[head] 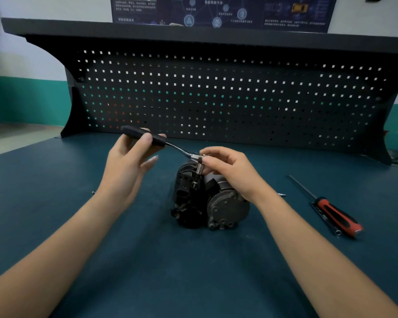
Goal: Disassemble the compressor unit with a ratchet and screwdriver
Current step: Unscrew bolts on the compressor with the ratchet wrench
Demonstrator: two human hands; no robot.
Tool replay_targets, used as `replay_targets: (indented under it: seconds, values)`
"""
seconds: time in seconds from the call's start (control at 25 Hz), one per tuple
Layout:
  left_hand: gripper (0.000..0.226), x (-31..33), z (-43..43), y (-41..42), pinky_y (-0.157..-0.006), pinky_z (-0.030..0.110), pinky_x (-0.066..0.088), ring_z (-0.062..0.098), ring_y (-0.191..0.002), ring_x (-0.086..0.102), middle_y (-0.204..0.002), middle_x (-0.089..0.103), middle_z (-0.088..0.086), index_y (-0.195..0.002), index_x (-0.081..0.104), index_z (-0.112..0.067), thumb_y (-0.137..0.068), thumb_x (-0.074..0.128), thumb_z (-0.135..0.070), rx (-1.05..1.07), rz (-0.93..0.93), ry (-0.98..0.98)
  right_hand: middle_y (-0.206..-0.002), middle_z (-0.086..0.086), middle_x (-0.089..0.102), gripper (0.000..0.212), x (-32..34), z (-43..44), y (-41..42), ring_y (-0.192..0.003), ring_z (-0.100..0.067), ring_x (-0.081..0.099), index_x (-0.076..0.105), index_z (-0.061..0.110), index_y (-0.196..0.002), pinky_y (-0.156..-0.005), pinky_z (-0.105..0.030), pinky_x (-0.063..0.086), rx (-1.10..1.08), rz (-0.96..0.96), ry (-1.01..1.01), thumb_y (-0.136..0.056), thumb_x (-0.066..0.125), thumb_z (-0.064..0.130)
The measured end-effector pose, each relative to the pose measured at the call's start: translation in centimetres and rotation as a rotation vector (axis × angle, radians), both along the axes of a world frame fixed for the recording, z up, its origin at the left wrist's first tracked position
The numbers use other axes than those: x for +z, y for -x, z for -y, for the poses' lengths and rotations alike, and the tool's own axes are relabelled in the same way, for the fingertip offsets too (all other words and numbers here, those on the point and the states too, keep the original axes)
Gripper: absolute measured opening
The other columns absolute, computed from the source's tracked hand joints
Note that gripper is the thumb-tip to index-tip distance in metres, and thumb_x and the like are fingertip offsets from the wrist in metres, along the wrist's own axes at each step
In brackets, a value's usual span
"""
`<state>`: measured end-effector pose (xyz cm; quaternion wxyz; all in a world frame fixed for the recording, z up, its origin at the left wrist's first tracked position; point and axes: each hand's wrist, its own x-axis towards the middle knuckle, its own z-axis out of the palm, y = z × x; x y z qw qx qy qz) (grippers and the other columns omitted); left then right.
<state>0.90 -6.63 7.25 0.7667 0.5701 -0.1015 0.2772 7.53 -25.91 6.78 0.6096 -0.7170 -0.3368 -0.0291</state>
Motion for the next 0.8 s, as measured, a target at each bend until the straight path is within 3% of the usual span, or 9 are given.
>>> replay_targets:
  seconds: [0.12, 0.2, 0.28, 0.4, 0.48, 0.64, 0.72, 0.8]
  values:
    - [0.018, -0.8, 1.6, 3.5, -0.08, 0.016, 0.046, -0.004, -0.087, 0.064, -0.087, 0.07, -0.021, -0.088, 0.055, -0.027, -0.077, 0.068, -0.021, 0.221, 0.292, -0.282, -0.083, 0.011, 0.072, 0.024, 0.2, 0.2, -0.2, -0.078, -0.002, 0.067, 0.067, 0.037, -0.097, -0.085, -0.019, 0.048, 0.013, -0.033, 0.029, -0.09, 0.058, 0.016]
    - [0.023, -1.5, 3.2, 4.8, -0.085, 0.019, 0.047, 0.004, -0.094, 0.065, -0.096, 0.068, -0.019, -0.087, 0.051, -0.026, -0.074, 0.071, -0.024, 0.263, 0.449, -0.516, -0.091, 0.0, 0.072, 0.024, 0.3, 0.2, -0.1, -0.084, -0.006, 0.065, 0.069, 0.038, -0.094, -0.094, -0.032, 0.045, 0.028, -0.045, 0.049, -0.09, 0.057, 0.018]
    - [0.024, -2.1, 4.1, 5.1, -0.09, 0.026, 0.047, 0.01, -0.1, 0.064, -0.101, 0.066, -0.019, -0.087, 0.051, -0.025, -0.073, 0.07, -0.026, 0.297, 0.501, -0.599, -0.093, -0.004, 0.071, 0.023, 0.2, 0.2, 0.0, -0.085, -0.008, 0.064, 0.07, 0.036, -0.092, -0.097, -0.037, 0.042, 0.038, -0.049, 0.053, -0.091, 0.056, 0.018]
    - [0.021, -1.4, 3.2, 4.1, -0.085, 0.02, 0.048, 0.007, -0.096, 0.066, -0.097, 0.071, -0.015, -0.088, 0.055, -0.031, -0.075, 0.069, -0.022, 0.216, 0.433, -0.388, -0.083, 0.01, 0.07, 0.02, 0.2, 0.2, 0.0, -0.076, -0.005, 0.066, 0.066, 0.029, -0.091, -0.093, -0.034, 0.043, 0.05, -0.058, 0.035, -0.091, 0.054, 0.013]
    - [0.018, -0.7, 1.6, 2.7, -0.082, 0.018, 0.047, 0.002, -0.094, 0.065, -0.093, 0.072, -0.016, -0.089, 0.057, -0.028, -0.078, 0.067, -0.017, 0.175, 0.29, -0.233, -0.076, 0.014, 0.069, 0.014, 0.3, 0.3, -0.1, -0.071, -0.004, 0.066, 0.061, 0.023, -0.088, -0.083, -0.028, 0.044, 0.058, -0.061, 0.023, -0.09, 0.055, 0.011]
    - [0.012, 0.0, -1.0, -0.7, -0.09, 0.037, 0.042, 0.007, -0.094, 0.065, -0.092, 0.072, -0.011, -0.095, 0.059, -0.024, -0.095, 0.05, -0.017, -0.078, -0.063, 0.066, -0.07, 0.009, 0.069, 0.012, 0.3, 0.2, 0.1, -0.068, -0.004, 0.065, 0.056, 0.016, -0.084, -0.068, -0.013, 0.046, 0.066, -0.027, -0.047, -0.084, 0.064, 0.007]
    - [0.014, -0.2, -0.7, -1.3, -0.087, 0.035, 0.042, 0.007, -0.087, 0.067, -0.086, 0.071, -0.01, -0.097, 0.058, -0.023, -0.097, 0.045, -0.017, -0.089, -0.08, 0.124, -0.072, 0.008, 0.071, 0.015, 0.2, 0.1, 0.1, -0.068, -0.004, 0.066, 0.059, 0.017, -0.089, -0.066, -0.01, 0.045, 0.06, -0.028, -0.078, -0.083, 0.066, 0.005]
    - [0.008, -0.4, 0.5, -0.6, -0.084, 0.03, 0.046, 0.006, -0.086, 0.066, -0.086, 0.07, -0.012, -0.095, 0.058, -0.025, -0.094, 0.053, -0.019, -0.03, 0.023, 0.109, -0.077, 0.01, 0.072, 0.022, 0.2, 0.3, -0.1, -0.07, -0.003, 0.066, 0.062, 0.024, -0.099, -0.069, -0.01, 0.046, 0.069, -0.049, -0.066, -0.084, 0.064, 0.007]
